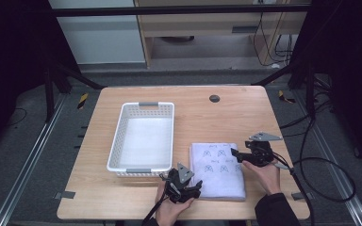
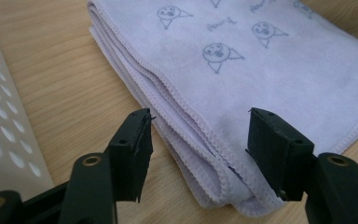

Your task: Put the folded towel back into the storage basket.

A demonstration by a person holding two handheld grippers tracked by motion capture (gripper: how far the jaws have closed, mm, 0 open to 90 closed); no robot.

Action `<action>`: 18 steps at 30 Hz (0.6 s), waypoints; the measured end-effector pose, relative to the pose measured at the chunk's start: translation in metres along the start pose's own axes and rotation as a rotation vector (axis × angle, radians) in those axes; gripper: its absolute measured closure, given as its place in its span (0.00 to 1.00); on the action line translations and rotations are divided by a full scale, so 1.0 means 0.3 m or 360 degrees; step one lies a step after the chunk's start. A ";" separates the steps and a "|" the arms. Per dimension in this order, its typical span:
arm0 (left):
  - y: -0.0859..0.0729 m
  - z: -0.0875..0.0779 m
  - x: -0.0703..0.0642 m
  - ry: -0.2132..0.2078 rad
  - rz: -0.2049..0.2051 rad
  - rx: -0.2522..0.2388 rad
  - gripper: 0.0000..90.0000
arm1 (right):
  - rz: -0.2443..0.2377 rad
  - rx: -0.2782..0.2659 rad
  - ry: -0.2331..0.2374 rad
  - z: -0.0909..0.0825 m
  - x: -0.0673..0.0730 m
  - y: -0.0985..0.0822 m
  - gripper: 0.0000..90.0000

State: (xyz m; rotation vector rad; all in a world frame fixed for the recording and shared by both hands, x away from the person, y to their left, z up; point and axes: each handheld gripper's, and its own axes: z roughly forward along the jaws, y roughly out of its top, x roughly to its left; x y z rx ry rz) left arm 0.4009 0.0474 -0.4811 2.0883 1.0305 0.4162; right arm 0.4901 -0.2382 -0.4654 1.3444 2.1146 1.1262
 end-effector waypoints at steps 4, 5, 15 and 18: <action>-0.010 0.016 0.005 -0.0003 -0.0019 0.0023 0.41 | -0.0001 0.0021 0.0007 0.015 0.007 -0.007 0.33; -0.012 0.018 0.006 -0.0005 -0.0025 0.0027 0.40 | -0.0001 0.0027 0.0007 0.020 0.009 -0.008 0.33; -0.020 0.039 0.009 -0.0022 -0.0064 0.0050 0.38 | 0.0000 0.0092 0.0016 0.064 0.018 -0.023 0.38; -0.020 0.046 0.008 -0.0020 -0.0072 0.0069 0.38 | -0.0008 0.0112 0.0015 0.075 0.017 -0.026 0.38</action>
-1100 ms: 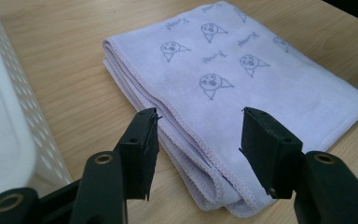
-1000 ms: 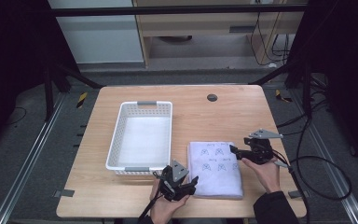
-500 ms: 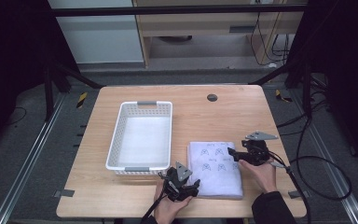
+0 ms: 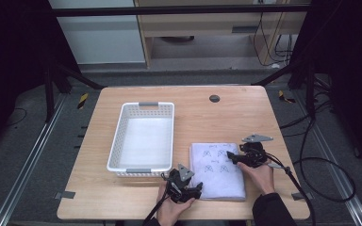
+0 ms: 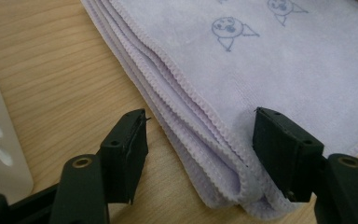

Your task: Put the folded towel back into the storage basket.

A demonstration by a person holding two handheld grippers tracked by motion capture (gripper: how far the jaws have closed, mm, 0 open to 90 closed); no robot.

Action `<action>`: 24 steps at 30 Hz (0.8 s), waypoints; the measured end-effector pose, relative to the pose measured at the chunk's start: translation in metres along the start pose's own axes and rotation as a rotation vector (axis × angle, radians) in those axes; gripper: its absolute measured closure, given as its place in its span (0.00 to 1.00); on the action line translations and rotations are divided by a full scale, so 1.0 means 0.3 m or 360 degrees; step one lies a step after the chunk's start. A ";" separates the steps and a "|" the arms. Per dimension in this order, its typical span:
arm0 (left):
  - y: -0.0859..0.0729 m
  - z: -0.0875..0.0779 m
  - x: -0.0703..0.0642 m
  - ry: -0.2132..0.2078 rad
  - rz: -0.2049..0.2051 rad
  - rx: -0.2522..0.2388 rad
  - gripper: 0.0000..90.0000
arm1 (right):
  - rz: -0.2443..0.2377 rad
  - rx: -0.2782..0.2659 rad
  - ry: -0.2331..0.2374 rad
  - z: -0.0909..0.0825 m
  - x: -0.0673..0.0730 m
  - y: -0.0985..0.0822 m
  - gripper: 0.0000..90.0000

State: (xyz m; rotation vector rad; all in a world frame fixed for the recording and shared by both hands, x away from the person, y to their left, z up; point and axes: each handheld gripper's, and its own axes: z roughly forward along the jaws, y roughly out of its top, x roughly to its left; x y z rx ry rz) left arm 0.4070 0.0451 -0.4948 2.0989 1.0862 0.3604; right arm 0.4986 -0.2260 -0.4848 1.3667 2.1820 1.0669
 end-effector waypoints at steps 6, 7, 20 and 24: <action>-0.001 0.007 -0.002 -0.0005 -0.0020 0.0010 0.38 | -0.0009 0.0034 0.0005 0.014 0.003 -0.006 0.42; -0.002 0.009 -0.001 -0.0005 -0.0027 0.0012 0.38 | -0.0001 0.0037 0.0006 0.016 0.005 -0.007 0.43; -0.003 0.013 -0.004 -0.0071 -0.0073 0.0010 0.51 | 0.0134 0.0092 0.0097 0.038 -0.016 -0.020 0.48; -0.002 0.015 -0.005 -0.0091 -0.0088 0.0007 0.56 | 0.0157 0.0097 0.0118 0.040 -0.015 -0.021 0.53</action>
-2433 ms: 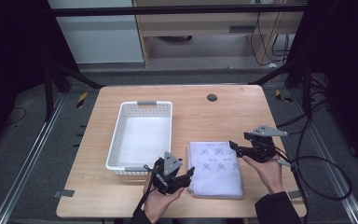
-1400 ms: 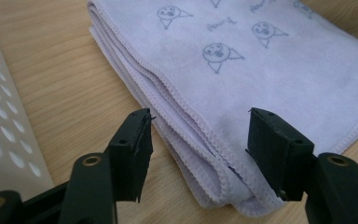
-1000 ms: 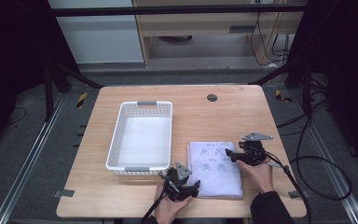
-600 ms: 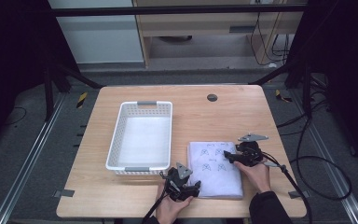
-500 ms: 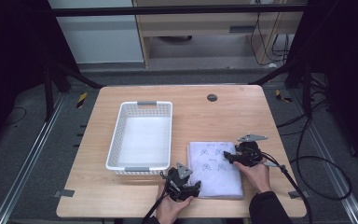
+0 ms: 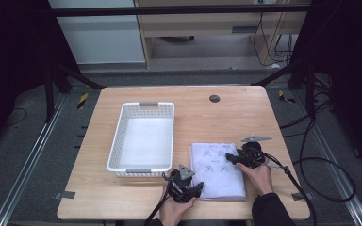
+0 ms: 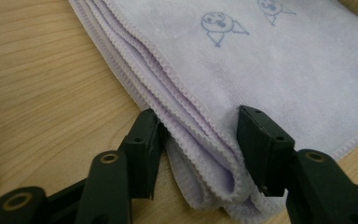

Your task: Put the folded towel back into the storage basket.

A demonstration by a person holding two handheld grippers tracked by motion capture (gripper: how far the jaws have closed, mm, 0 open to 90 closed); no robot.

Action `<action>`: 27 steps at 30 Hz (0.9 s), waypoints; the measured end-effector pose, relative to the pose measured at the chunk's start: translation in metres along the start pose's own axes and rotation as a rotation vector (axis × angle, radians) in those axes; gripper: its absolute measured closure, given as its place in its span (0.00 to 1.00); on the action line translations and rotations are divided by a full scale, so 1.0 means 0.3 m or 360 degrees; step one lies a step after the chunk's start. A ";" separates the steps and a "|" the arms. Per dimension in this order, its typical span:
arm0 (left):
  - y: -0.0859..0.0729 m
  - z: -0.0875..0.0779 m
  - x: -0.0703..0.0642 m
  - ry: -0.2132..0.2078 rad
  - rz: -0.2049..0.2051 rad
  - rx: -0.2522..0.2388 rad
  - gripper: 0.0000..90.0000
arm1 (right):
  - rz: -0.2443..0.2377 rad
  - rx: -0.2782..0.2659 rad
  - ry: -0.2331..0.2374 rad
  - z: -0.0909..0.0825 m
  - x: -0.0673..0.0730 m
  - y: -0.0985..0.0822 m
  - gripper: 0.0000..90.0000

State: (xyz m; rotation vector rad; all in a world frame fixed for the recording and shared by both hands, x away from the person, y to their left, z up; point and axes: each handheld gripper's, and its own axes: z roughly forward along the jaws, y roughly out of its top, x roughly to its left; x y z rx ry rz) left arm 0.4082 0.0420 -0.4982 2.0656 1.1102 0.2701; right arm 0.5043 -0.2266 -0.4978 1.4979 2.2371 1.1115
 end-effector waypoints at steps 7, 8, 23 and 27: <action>0.000 0.002 -0.004 -0.0030 -0.0026 -0.0008 0.66 | 0.0051 0.0015 0.0038 -0.001 0.004 0.000 0.64; 0.000 0.002 -0.004 -0.0037 -0.0025 -0.0010 0.70 | 0.0060 0.0018 0.0050 -0.002 0.004 0.001 0.67; -0.002 -0.012 -0.005 -0.0058 -0.0044 -0.0083 0.82 | 0.0000 -0.0031 0.0046 -0.025 0.015 0.007 0.79; 0.010 -0.032 -0.011 -0.0053 -0.0001 -0.0102 0.83 | -0.0020 -0.0062 0.0044 -0.049 0.026 0.015 0.79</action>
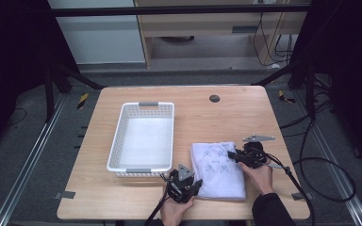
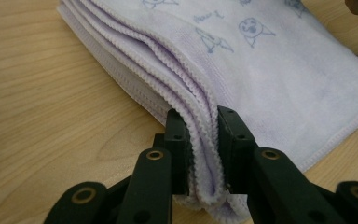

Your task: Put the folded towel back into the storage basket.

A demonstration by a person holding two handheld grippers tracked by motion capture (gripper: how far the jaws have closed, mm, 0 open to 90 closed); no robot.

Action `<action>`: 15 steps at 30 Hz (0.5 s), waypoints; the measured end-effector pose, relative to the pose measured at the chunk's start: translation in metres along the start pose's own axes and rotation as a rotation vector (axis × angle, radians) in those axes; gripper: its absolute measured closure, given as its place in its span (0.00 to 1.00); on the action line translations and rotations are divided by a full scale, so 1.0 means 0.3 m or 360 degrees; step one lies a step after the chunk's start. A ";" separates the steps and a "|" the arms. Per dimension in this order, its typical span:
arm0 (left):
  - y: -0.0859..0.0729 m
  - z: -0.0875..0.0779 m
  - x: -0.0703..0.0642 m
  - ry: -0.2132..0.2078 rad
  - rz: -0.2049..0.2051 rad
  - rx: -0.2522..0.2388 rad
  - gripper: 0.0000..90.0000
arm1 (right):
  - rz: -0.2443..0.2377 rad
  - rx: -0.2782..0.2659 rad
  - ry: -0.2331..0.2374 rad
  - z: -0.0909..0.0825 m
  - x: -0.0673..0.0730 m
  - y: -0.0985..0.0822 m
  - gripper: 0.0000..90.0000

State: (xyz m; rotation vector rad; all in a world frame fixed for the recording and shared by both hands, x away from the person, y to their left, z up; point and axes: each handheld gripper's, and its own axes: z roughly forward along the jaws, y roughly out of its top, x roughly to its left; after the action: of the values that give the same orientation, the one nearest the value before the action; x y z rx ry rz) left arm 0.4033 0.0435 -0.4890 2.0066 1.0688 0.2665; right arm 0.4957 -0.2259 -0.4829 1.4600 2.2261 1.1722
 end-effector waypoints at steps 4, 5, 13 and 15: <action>0.016 -0.023 -0.008 -0.0005 0.0028 -0.0022 0.83 | -0.0009 -0.0041 0.0009 -0.027 0.015 0.009 0.79; 0.021 -0.028 -0.009 -0.0004 0.0040 -0.0026 0.83 | -0.0006 -0.0059 0.0007 -0.040 0.017 0.013 0.79; 0.058 -0.067 -0.015 0.0007 0.0098 -0.0055 0.83 | -0.0052 -0.0158 -0.0006 -0.087 0.041 0.037 0.79; 0.068 -0.077 -0.017 0.0017 0.0124 -0.0059 0.83 | -0.0063 -0.0181 -0.0011 -0.096 0.047 0.042 0.79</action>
State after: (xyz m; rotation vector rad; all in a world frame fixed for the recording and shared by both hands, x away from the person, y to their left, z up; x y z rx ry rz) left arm 0.4001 0.0467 -0.4581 2.0182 0.9871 0.3361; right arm 0.4807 -0.2259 -0.4519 1.3678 2.1357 1.2574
